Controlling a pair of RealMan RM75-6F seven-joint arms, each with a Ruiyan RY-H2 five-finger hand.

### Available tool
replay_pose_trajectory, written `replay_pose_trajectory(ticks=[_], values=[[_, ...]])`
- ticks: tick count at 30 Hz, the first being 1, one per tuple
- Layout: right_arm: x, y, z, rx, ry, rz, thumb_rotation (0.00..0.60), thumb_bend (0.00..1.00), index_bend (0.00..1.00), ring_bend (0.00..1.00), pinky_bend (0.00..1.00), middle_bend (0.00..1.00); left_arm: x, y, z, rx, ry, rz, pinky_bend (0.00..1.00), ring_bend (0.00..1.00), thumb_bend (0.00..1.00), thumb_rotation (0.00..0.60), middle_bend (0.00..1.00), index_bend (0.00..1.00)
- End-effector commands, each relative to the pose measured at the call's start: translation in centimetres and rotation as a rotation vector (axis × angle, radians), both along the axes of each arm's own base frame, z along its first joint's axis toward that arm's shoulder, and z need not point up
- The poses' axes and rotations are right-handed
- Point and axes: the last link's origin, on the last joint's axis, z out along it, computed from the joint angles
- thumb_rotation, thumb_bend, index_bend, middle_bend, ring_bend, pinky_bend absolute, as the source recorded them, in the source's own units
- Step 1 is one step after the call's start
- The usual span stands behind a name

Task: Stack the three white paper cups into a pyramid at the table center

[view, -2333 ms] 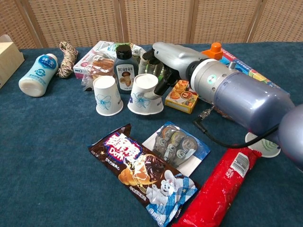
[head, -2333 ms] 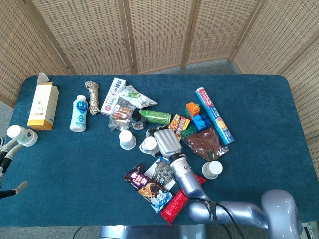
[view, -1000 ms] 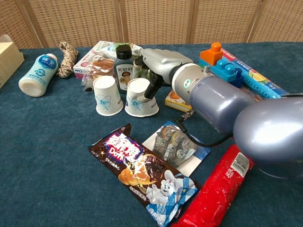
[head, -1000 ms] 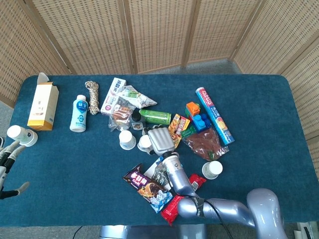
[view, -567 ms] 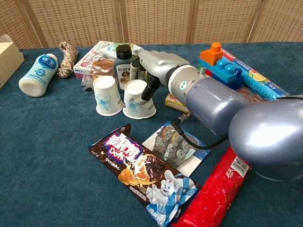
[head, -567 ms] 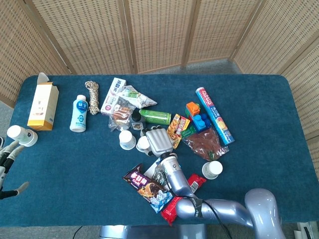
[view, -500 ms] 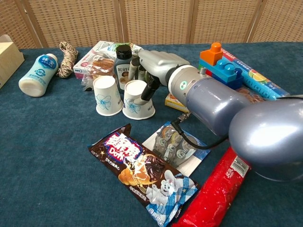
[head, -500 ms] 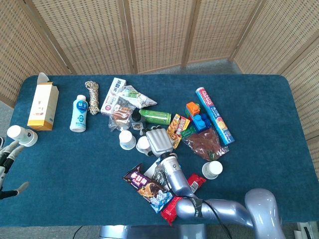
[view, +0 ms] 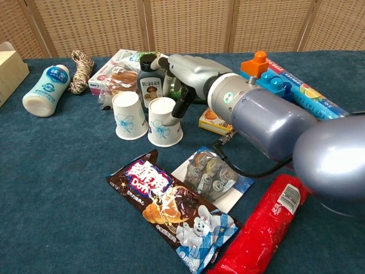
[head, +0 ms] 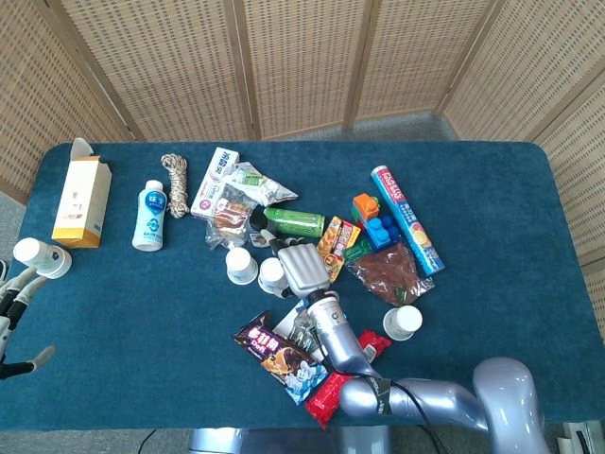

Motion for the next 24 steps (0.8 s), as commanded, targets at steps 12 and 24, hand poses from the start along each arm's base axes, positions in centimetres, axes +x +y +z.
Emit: replay_pose_trajectory(ticks=[12,24], values=[[-3.2,0.5,5.0,-0.003,-0.046,0.07,0.6,0.13,0.05,0.13,0.26,0.2,0.2,-0.1,-0.2,-0.01,-0.001,-0.006,0.0,0.0,0.28,0.6,0.0,0.04],[-8.8,1.7,8.3,0.007,0.009,0.131,0.6,0.08,0.05,0.07,0.24,0.16,0.2,-0.1,-0.2,-0.009,-0.002,-0.006,0.0,0.0,0.28,0.6,0.0,0.04]])
